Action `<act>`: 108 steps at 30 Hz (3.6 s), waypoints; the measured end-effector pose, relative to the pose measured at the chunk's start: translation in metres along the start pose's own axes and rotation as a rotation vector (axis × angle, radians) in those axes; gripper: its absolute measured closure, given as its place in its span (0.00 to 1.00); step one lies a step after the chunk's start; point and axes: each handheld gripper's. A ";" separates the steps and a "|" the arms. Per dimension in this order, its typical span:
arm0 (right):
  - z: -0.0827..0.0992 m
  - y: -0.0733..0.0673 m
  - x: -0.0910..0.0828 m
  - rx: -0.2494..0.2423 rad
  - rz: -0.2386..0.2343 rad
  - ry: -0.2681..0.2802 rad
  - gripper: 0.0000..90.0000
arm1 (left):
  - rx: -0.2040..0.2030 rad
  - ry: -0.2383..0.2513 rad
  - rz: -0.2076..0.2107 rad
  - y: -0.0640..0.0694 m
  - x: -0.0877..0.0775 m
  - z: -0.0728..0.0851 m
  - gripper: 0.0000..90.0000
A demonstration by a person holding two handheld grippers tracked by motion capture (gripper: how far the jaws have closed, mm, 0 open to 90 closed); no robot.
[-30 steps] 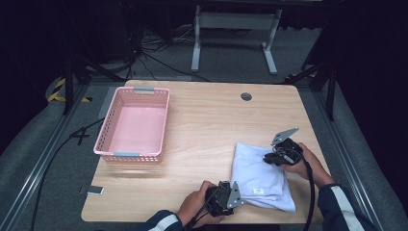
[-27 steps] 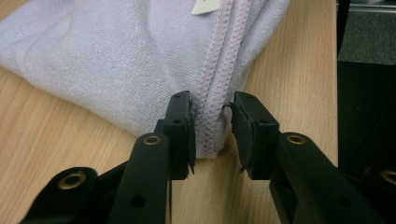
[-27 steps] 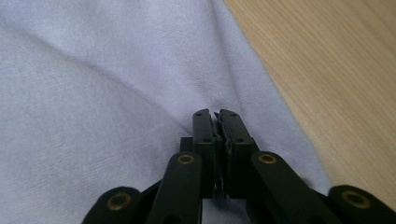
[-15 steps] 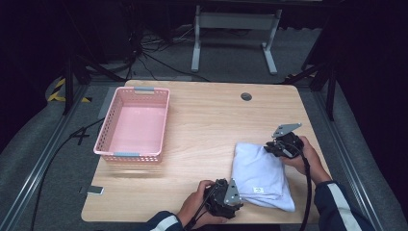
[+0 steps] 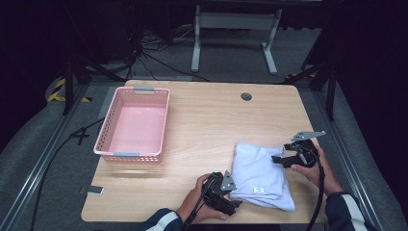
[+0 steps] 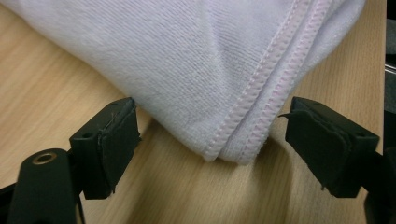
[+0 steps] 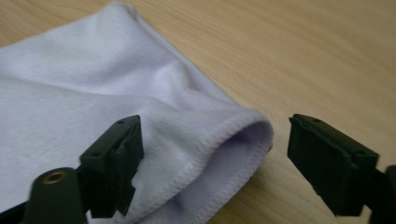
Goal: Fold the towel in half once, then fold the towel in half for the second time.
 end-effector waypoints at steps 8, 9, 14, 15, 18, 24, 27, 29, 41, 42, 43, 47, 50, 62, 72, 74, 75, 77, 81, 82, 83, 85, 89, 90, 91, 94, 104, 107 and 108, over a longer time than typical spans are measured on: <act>0.007 0.000 0.019 0.029 -0.036 -0.028 0.14 | 0.036 -0.016 -0.017 -0.001 0.006 -0.006 0.20; 0.007 -0.001 0.019 0.029 -0.032 -0.027 0.14 | 0.037 -0.011 -0.021 -0.002 0.007 -0.007 0.20; 0.007 -0.008 0.018 -0.001 -0.088 -0.017 0.52 | 0.041 0.000 -0.012 -0.006 0.005 -0.008 0.36; 0.007 -0.009 0.018 0.010 -0.116 -0.012 0.62 | 0.045 0.003 -0.009 -0.007 0.005 -0.008 0.40; 0.008 -0.008 0.020 0.042 -0.191 -0.011 0.73 | 0.060 -0.001 0.003 -0.012 0.004 -0.010 0.52; 0.007 -0.011 0.018 0.021 -0.174 -0.003 0.81 | 0.077 0.004 0.002 -0.017 0.003 -0.011 0.67; 0.006 -0.012 0.015 0.007 -0.161 0.015 0.84 | 0.077 0.004 -0.008 -0.017 0.000 -0.010 0.70; 0.005 -0.014 0.014 0.001 -0.154 0.020 0.84 | 0.079 0.005 -0.010 -0.017 -0.001 -0.010 0.71; -0.029 -0.032 0.012 -0.039 -0.134 0.103 0.85 | 0.092 0.027 -0.076 -0.035 -0.048 -0.008 0.71; -0.035 -0.036 0.013 -0.052 -0.132 0.109 0.85 | 0.088 0.033 -0.090 -0.037 -0.056 -0.006 0.71; -0.043 -0.041 0.014 -0.061 -0.131 0.123 0.85 | 0.080 0.043 -0.093 -0.040 -0.060 -0.005 0.71; -0.065 -0.052 0.020 -0.078 -0.129 0.147 0.85 | 0.061 0.057 -0.134 -0.048 -0.077 0.000 0.71; -0.078 -0.059 0.024 -0.092 -0.131 0.160 0.85 | 0.050 0.072 -0.162 -0.055 -0.088 0.004 0.71; -0.136 -0.087 0.044 -0.140 -0.173 0.206 0.85 | -0.001 0.146 -0.283 -0.068 -0.133 0.020 0.71; -0.185 -0.120 0.057 -0.205 -0.220 0.253 0.85 | -0.062 0.216 -0.407 -0.074 -0.177 0.037 0.71; -0.194 -0.128 0.060 -0.219 -0.225 0.258 0.85 | -0.073 0.219 -0.436 -0.077 -0.186 0.043 0.71; -0.199 -0.132 0.062 -0.222 -0.229 0.261 0.85 | -0.083 0.225 -0.448 -0.078 -0.191 0.045 0.71; -0.207 -0.141 0.065 -0.239 -0.225 0.263 0.85 | -0.105 0.239 -0.473 -0.081 -0.198 0.050 0.71; -0.226 -0.160 0.071 -0.260 -0.231 0.276 0.85 | -0.154 0.271 -0.525 -0.088 -0.219 0.063 0.71; -0.233 -0.167 0.073 -0.267 -0.237 0.281 0.85 | -0.162 0.283 -0.536 -0.089 -0.222 0.065 0.72; -0.236 -0.171 0.074 -0.272 -0.237 0.284 0.85 | -0.172 0.289 -0.545 -0.091 -0.227 0.069 0.71; -0.244 -0.179 0.077 -0.276 -0.239 0.290 0.85 | -0.184 0.292 -0.573 -0.093 -0.233 0.073 0.71; -0.258 -0.193 0.083 -0.279 -0.253 0.302 0.85 | -0.219 0.310 -0.612 -0.099 -0.247 0.084 0.71; -0.263 -0.198 0.086 -0.286 -0.256 0.304 0.85 | -0.225 0.309 -0.618 -0.100 -0.250 0.087 0.71; -0.266 -0.203 0.088 -0.290 -0.256 0.305 0.85 | -0.234 0.306 -0.633 -0.101 -0.254 0.090 0.71; -0.280 -0.220 0.099 -0.303 -0.267 0.304 0.85 | -0.269 0.313 -0.665 -0.107 -0.261 0.099 0.71; -0.299 -0.246 0.132 -0.300 -0.280 0.289 0.85 | -0.368 0.295 -0.734 -0.123 -0.269 0.127 0.71; -0.301 -0.252 0.142 -0.293 -0.286 0.281 0.85 | -0.384 0.288 -0.745 -0.127 -0.269 0.133 0.71; -0.302 -0.254 0.146 -0.293 -0.285 0.275 0.84 | -0.386 0.279 -0.750 -0.128 -0.270 0.135 0.71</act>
Point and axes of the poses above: each handheld gripper's, and its own axes: x roughly forward along the jaws, z roughly out of its underside, y roughly to its right, and after that the axes turned 6 degrees about z, right-handed
